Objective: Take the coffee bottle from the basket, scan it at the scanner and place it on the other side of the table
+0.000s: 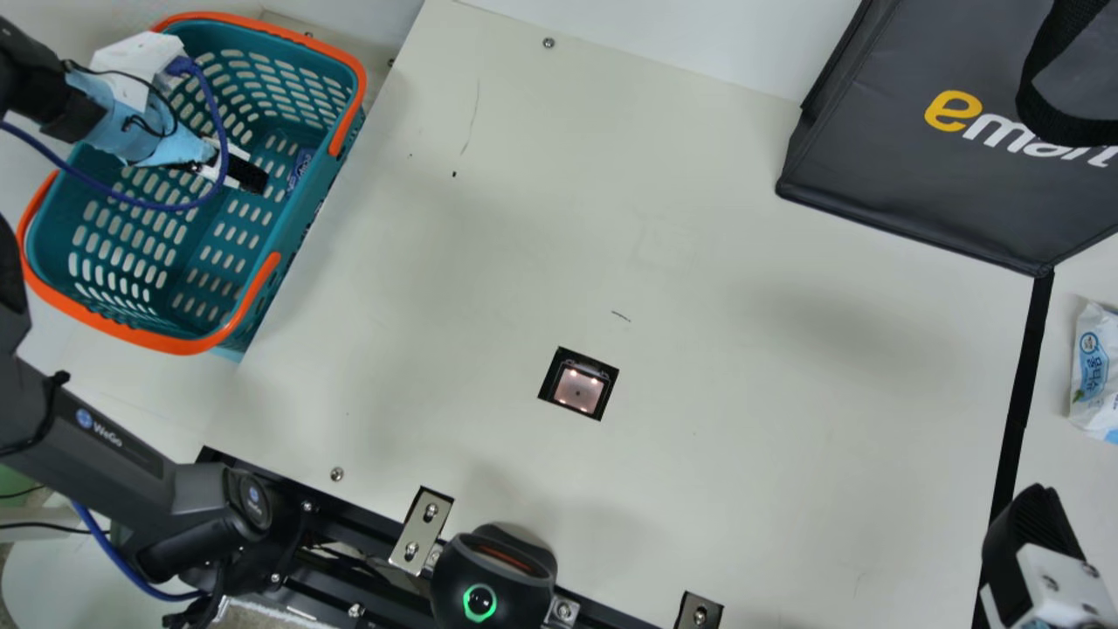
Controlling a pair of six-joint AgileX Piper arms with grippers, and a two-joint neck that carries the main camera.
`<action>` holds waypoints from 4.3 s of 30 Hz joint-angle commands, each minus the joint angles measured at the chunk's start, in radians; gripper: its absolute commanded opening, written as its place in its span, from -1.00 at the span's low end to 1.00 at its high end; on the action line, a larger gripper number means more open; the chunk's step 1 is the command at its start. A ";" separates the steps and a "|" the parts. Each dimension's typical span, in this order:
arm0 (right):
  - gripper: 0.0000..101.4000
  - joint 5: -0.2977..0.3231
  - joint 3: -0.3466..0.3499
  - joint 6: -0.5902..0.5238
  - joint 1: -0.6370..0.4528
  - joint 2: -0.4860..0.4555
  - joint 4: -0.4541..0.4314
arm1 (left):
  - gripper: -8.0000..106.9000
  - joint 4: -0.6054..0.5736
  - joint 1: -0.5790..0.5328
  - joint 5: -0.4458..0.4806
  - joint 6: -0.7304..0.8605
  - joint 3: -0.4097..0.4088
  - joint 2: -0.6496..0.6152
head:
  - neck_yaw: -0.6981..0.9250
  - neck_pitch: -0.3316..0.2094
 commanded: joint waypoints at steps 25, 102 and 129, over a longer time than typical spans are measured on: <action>0.87 -0.001 0.000 0.000 0.000 0.000 0.000 | 0.71 -0.117 0.021 -0.122 0.196 0.182 0.030 | 0.004 -0.029; 0.87 -0.001 0.000 0.000 0.000 0.000 0.000 | 0.71 -0.398 0.070 -0.423 0.759 0.423 0.113 | 0.004 -0.029; 0.87 0.000 0.000 0.000 0.000 0.000 0.000 | -1.00 -0.602 0.110 -0.496 0.900 0.477 0.106 | 0.004 -0.029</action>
